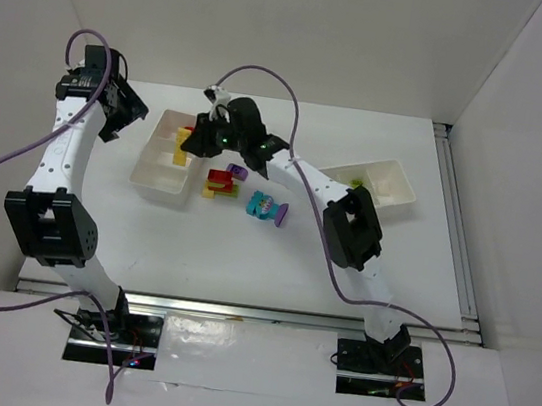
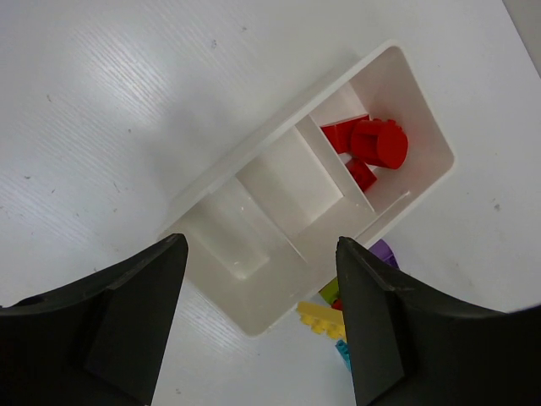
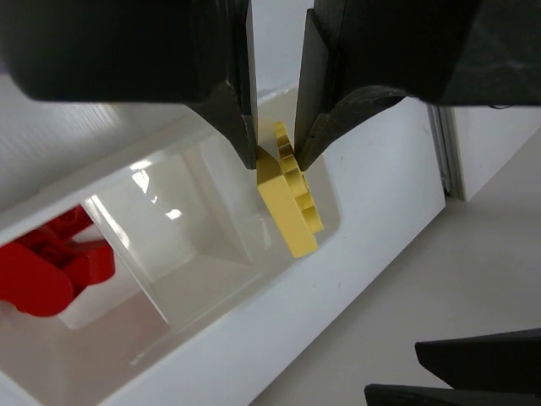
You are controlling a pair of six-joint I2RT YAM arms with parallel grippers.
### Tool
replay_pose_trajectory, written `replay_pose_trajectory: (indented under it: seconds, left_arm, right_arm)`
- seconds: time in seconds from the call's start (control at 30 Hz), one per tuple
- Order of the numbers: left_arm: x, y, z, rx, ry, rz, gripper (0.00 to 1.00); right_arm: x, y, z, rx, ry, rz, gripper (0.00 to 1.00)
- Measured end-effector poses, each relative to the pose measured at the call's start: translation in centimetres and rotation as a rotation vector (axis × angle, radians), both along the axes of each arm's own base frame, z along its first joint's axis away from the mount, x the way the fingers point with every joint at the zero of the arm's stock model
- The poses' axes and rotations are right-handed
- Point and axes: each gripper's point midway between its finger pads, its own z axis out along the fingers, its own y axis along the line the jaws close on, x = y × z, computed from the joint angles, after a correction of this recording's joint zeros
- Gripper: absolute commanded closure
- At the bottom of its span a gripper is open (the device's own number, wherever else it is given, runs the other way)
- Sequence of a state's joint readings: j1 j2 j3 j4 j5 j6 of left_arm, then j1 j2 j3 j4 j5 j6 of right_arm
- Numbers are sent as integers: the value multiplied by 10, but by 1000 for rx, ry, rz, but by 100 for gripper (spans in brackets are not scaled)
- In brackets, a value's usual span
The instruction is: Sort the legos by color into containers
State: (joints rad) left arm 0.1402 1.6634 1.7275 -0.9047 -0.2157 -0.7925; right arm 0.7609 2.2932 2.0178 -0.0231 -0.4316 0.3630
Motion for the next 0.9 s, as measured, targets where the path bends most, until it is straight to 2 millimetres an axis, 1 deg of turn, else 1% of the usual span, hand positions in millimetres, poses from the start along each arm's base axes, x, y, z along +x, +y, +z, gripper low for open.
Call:
replay_pose_trajectory:
  seconds: [0.07, 0.17, 0.27, 0.37, 0.47, 0.5, 0.53, 0.57, 0.7, 0.8, 0.83, 0.87, 0.9]
  left_arm:
    - [0, 0, 1, -5, -4, -2, 18]
    - [-1, -1, 4, -11, -12, -5, 18]
    - [-3, -1, 8, -14, -23, -6, 18]
    - [-3, 0, 10, -13, -27, -3, 17]
    - [-4, 2, 10, -14, -27, 2, 17]
    - [-4, 2, 10, -14, -28, 3, 17]
    - [-4, 3, 10, -13, -28, 3, 17]
    - [-4, 3, 10, -13, -28, 3, 16]
    - [-4, 1, 10, -18, -28, -1, 16]
    - [-3, -2, 10, -31, -30, -17, 16]
    - [-2, -4, 10, -37, -32, -26, 16]
    - [-1, -5, 11, -43, -37, -37, 16]
    - [0, -7, 11, -46, -42, -54, 17]
  right_arm:
    - [-2, 11, -2, -1, -20, 20, 100]
    - [-1, 26, -10, -11, -34, 38, 100]
    - [-4, 36, -27, -31, -31, 55, 100]
    - [-11, 41, -48, -67, -2, 71, 99]
    - [-17, 43, -60, -90, 11, 83, 54]
    - [-19, 44, -61, -93, 13, 85, 45]
    - [-19, 44, -61, -96, 9, 87, 34]
    - [-19, 44, -61, -96, 8, 88, 31]
    - [-18, 44, -62, -103, -5, 89, 31]
    - [-16, 41, -57, -103, -13, 74, 36]
    - [-14, 38, -54, -104, -18, 61, 38]
    - [-15, 32, -51, -111, -17, 47, 43]
    - [-17, 24, -46, -119, -14, 32, 45]
